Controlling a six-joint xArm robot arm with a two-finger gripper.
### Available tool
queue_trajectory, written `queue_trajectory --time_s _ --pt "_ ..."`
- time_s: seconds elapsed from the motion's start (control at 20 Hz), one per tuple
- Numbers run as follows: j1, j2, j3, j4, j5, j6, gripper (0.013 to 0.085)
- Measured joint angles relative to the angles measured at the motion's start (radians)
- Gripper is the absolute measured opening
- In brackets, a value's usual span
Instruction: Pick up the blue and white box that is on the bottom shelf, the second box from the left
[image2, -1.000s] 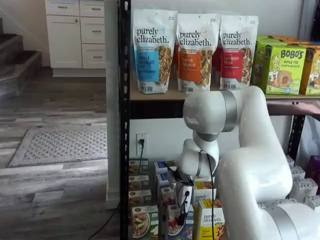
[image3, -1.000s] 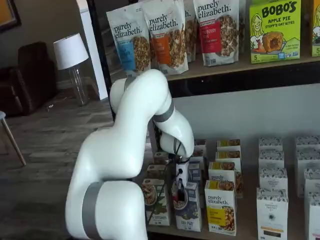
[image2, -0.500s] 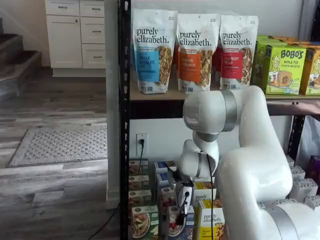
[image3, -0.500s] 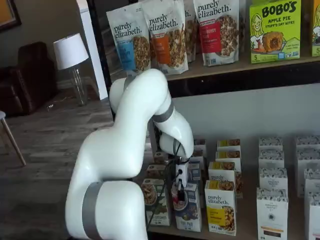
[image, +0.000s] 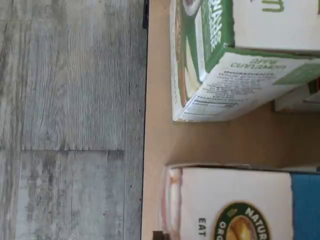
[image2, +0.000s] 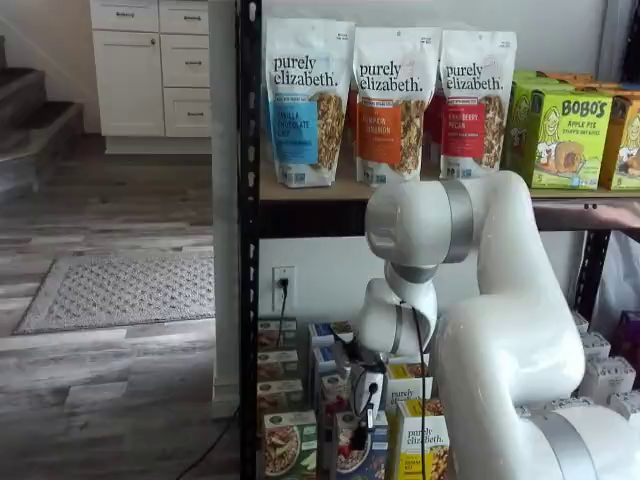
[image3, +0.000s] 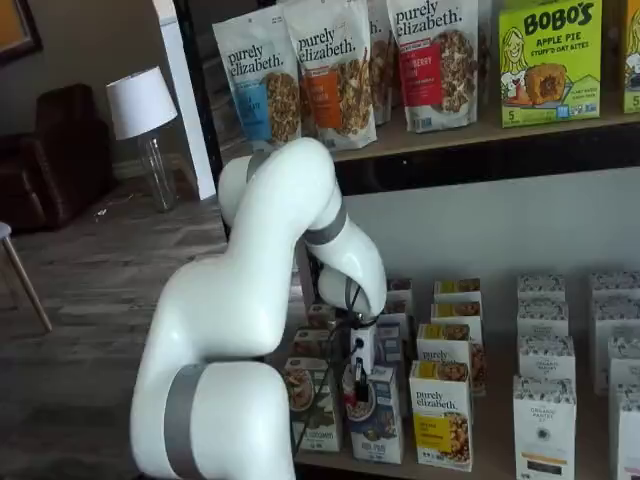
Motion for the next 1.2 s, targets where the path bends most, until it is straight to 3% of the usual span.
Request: queue_trajectory --time_s 0.3,0.7,1.2 --pt "-0.001 -0.003 0.001 0.001 0.007 -0.002 0.045" --pt "0.003 -0.019 0.03 -0.004 -0.011 0.004 0.045" --pt "0.016 -0.116 0.174 0.066 -0.066 -0.052 0.045"
